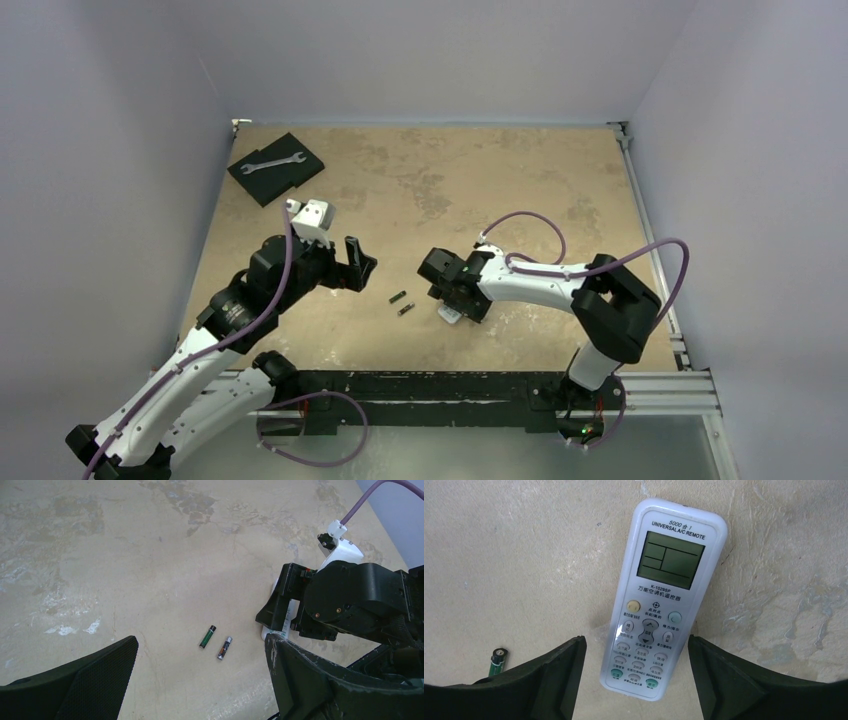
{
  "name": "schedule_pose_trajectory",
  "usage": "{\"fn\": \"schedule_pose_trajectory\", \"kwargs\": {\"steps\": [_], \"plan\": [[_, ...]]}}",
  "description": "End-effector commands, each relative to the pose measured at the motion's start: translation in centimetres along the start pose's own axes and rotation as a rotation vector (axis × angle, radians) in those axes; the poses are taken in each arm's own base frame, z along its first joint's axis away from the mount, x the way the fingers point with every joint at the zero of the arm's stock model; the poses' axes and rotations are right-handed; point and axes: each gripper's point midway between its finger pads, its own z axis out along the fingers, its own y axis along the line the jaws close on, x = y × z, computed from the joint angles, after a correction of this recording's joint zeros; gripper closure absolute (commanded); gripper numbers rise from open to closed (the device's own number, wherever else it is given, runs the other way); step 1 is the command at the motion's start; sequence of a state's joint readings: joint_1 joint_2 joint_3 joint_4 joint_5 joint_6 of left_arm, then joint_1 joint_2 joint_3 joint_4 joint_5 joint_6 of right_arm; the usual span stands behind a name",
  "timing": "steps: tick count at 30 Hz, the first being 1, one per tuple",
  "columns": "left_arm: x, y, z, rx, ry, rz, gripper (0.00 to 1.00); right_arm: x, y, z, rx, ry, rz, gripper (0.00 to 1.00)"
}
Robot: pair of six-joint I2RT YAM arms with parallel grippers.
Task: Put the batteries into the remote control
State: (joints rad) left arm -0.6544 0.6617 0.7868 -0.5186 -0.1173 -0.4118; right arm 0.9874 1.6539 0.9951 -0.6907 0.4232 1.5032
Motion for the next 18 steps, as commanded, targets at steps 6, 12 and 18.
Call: {"fn": "schedule_pose_trajectory", "kwargs": {"steps": [6,12,18], "plan": [[0.01,0.03,0.1,-0.001,-0.006,-0.02,0.01,-0.26,0.67,-0.15,-0.006,-0.01,0.028,0.21],[0.13,0.13,0.23,-0.007,-0.001,-0.02,0.01,-0.42,0.38,-0.08,-0.003,-0.02,0.025,0.27],[0.29,0.19,0.41,-0.012,0.008,-0.02,0.01,-0.34,0.14,0.08,-0.004,-0.02,0.01,0.35]]}}
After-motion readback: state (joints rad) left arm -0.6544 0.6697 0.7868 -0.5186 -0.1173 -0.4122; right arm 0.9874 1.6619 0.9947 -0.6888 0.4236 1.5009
